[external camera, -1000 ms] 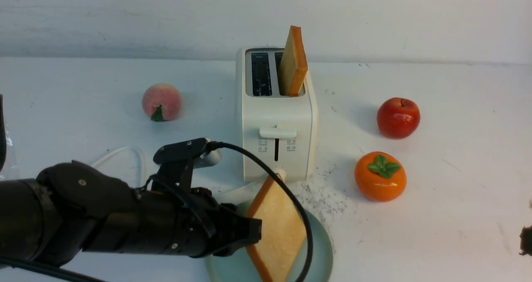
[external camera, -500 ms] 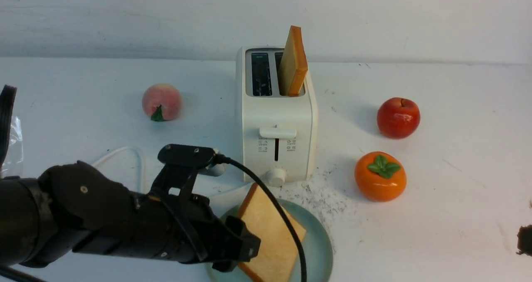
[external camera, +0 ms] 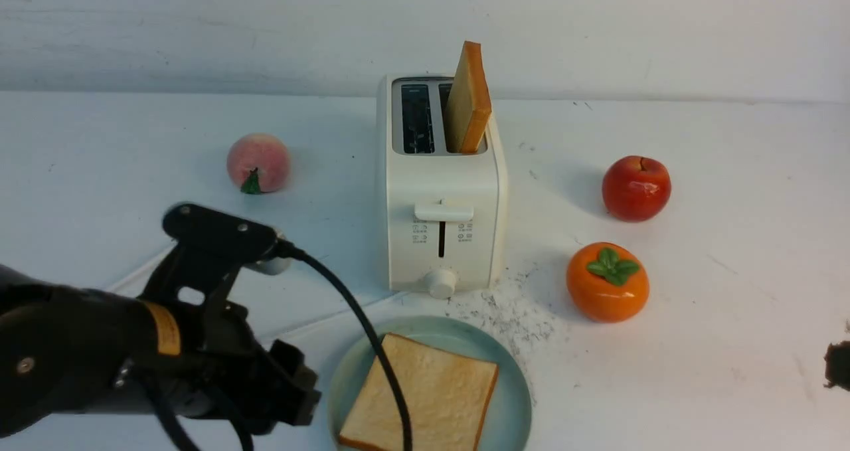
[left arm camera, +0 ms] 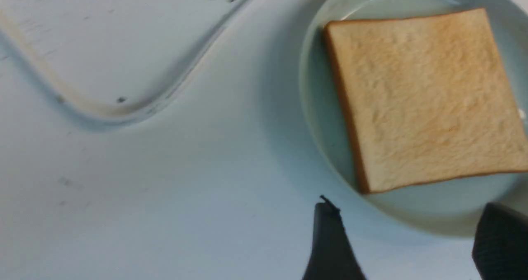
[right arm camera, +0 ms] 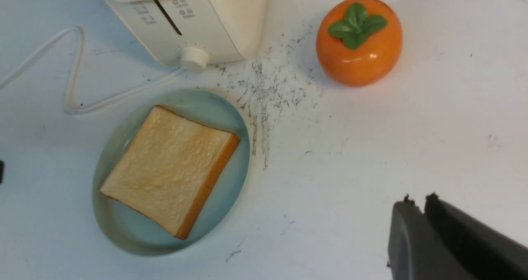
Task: Take toasted bread from bread machine on white table place on plate.
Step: 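Place the slice of bread on the plate with the left gripper, then grasp the toast slice in the toaster and pull it up out of the slot with the right gripper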
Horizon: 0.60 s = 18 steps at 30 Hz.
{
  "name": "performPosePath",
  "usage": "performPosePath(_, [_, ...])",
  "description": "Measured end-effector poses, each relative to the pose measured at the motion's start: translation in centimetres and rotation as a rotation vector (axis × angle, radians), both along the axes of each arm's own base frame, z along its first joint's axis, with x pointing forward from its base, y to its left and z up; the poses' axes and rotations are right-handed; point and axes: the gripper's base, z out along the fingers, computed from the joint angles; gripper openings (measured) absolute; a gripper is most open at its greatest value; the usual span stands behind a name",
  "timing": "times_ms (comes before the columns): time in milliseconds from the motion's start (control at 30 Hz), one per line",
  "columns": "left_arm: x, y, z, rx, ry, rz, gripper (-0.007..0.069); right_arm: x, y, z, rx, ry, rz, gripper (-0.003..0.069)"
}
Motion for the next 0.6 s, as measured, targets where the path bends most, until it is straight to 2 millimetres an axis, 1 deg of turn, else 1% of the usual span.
performPosePath(67, [-0.6, 1.3, 1.2, 0.056, -0.001, 0.084, 0.0273, 1.6, 0.1, 0.9, -0.006, 0.012, 0.006, 0.0051])
performPosePath(100, [-0.7, 1.3, 1.3, 0.05, 0.006, 0.097, 0.0259, 1.8, 0.1, 1.0, -0.008, 0.013, 0.007, 0.0051])
performPosePath(133, [-1.2, 2.3, 2.1, 0.085, -0.009, 0.158, 0.015, 3.4, 0.2, 1.8, -0.014, 0.024, 0.023, 0.0051])
performPosePath(167, [-1.7, 3.1, 2.8, 0.09, -0.018, 0.215, 0.0072, 4.6, 0.3, 2.2, -0.016, 0.03, 0.036, 0.0051])
performPosePath(200, [-2.2, 3.7, 3.3, 0.092, -0.033, 0.257, 0.0017, 5.9, 0.6, 2.8, -0.015, 0.029, 0.057, 0.0051])
performPosePath(233, [-2.8, 4.3, 3.9, 0.083, -0.051, 0.293, -0.0015, 7.1, 1.0, 2.4, -0.018, 0.055, 0.078, 0.0051])
performPosePath(267, [-3.4, 4.7, 4.6, 0.06, -0.074, 0.321, -0.0014, 8.5, 1.6, 2.8, -0.019, 0.049, 0.112, 0.0053])
performPosePath(300, [-4.1, 5.2, 5.3, 0.03, -0.101, 0.341, -0.0014, 9.6, 2.2, 2.5, -0.02, 0.065, 0.136, 0.0053])
performPosePath(367, [-5.4, 6.0, 6.5, -0.031, -0.152, 0.364, -0.0014, 12.2, 3.9, 2.2, -0.028, 0.082, 0.193, 0.0057])
performPosePath(400, [-5.5, 6.0, 6.6, -0.037, -0.158, 0.366, -0.0014, 12.5, 4.0, 2.2, -0.029, 0.082, 0.192, 0.0057])
performPosePath(433, [-7.7, 7.2, 8.1, -0.13, -0.229, 0.384, -0.0014, 15.8, 6.6, 2.3, -0.036, 0.052, 0.239, 0.0077])
performPosePath(533, [-9.5, 8.1, 9.0, -0.205, -0.272, 0.401, -0.0014, 19.5, 9.0, 2.2, -0.03, 0.01, 0.25, 0.0127])
performPosePath(600, [-10.4, 8.6, 9.3, -0.23, -0.286, 0.409, -0.0014, 22.2, 10.5, 1.5, -0.028, 0.003, 0.258, 0.0186])
